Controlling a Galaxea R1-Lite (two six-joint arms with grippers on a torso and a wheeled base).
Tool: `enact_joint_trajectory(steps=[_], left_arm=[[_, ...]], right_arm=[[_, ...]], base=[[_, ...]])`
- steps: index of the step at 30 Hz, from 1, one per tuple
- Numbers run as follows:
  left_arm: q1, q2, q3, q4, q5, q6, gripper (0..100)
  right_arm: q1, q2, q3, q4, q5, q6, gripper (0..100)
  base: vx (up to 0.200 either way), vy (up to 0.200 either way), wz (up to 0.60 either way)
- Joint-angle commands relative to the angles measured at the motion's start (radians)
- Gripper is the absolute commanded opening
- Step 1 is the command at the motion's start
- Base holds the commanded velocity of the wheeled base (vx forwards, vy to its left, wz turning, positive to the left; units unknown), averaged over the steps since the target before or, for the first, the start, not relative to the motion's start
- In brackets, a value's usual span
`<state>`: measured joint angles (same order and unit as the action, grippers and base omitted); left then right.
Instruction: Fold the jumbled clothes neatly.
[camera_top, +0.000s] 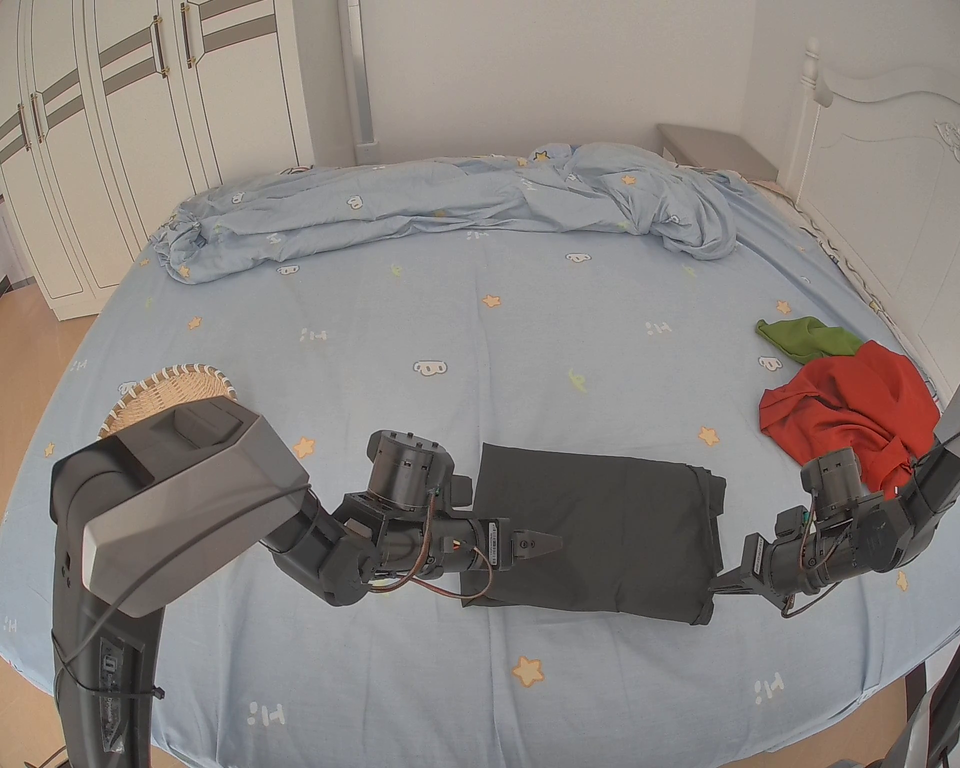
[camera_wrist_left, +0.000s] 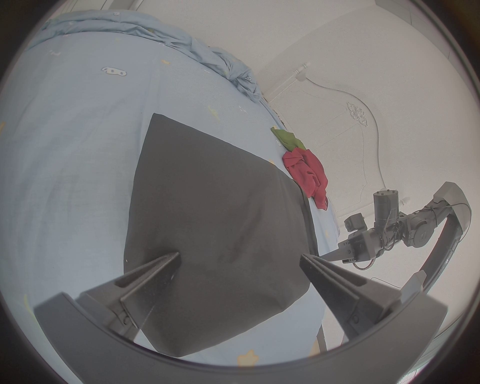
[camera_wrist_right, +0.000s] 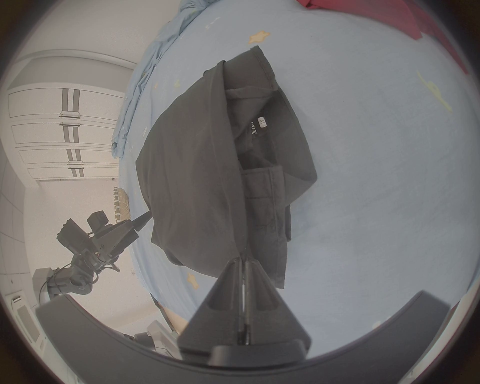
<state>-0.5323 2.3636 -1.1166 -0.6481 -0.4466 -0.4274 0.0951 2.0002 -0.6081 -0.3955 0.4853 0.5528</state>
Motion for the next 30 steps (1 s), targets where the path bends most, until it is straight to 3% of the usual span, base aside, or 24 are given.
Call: enact_joint_trajectory(steps=[1, 19, 28, 29, 30], left_arm=[[0.000, 0.002, 0.000, -0.001, 0.000, -0.001, 100], [0.000, 0.000, -0.002, 0.001, 0.000, -0.001, 100], [0.000, -0.003, -0.003, -0.001, 0.000, -0.002, 100], [0.000, -0.004, -0.003, -0.001, 0.000, -0.001, 100], [0.000, -0.006, -0.003, -0.001, 0.000, -0.002, 100]], right_arm=[[-0.017, -0.009, -0.002, 0.000, -0.001, -0.004, 0], [-0.078, -0.012, -0.012, 0.001, -0.007, -0.066, 0], [-0.066, -0.015, -0.004, 0.003, -0.005, -0.065, 0], [-0.060, -0.015, -0.004, 0.003, -0.005, -0.065, 100], [-0.058, -0.015, -0.002, 0.003, -0.005, -0.065, 100]], base=[[0.000, 0.000, 0.00], [0.000, 0.000, 0.00], [0.000, 0.000, 0.00], [0.000, 0.000, 0.00], [0.000, 0.000, 0.00]])
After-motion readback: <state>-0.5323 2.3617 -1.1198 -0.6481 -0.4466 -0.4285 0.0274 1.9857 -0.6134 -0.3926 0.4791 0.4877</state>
